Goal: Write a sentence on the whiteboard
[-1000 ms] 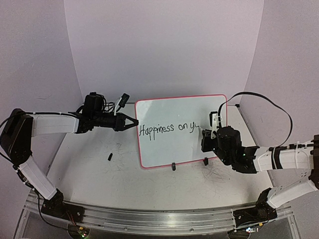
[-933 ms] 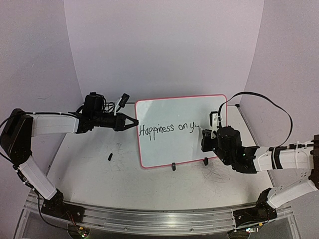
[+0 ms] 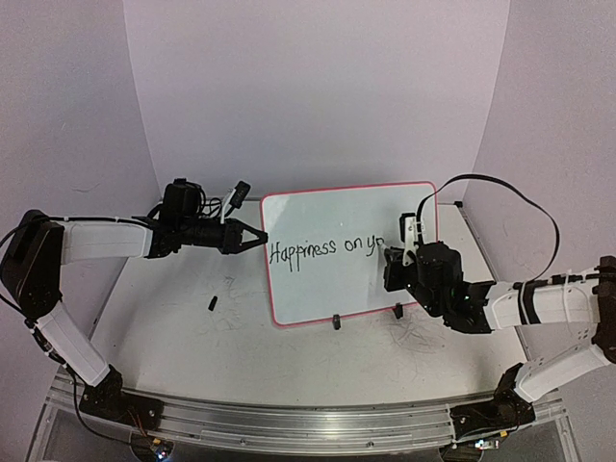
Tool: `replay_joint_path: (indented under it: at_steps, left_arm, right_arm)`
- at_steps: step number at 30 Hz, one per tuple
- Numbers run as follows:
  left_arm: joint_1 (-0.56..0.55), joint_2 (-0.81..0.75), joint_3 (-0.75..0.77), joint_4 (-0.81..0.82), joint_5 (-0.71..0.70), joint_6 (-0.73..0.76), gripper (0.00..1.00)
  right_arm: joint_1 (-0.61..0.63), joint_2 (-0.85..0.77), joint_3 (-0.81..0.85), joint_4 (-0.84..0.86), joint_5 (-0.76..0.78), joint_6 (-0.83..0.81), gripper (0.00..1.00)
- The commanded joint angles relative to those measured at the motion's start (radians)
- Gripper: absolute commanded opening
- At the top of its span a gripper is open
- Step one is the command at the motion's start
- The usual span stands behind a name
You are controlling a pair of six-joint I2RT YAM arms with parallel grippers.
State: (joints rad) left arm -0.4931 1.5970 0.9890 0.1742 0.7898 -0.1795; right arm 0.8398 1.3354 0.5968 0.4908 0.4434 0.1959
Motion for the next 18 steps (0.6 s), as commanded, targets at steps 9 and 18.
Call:
replay_joint_path:
  at_steps: [9,18]
  left_arm:
    - [-0.032,-0.030,0.032,-0.023,0.034,0.048,0.00]
    - [-0.033,-0.034,0.030,-0.025,0.033,0.048,0.00]
  right_arm:
    - [-0.036,-0.142,-0.022,-0.028,-0.007,-0.017,0.00]
    - [-0.046,-0.085,0.003,-0.016,-0.009,-0.023,0.00]
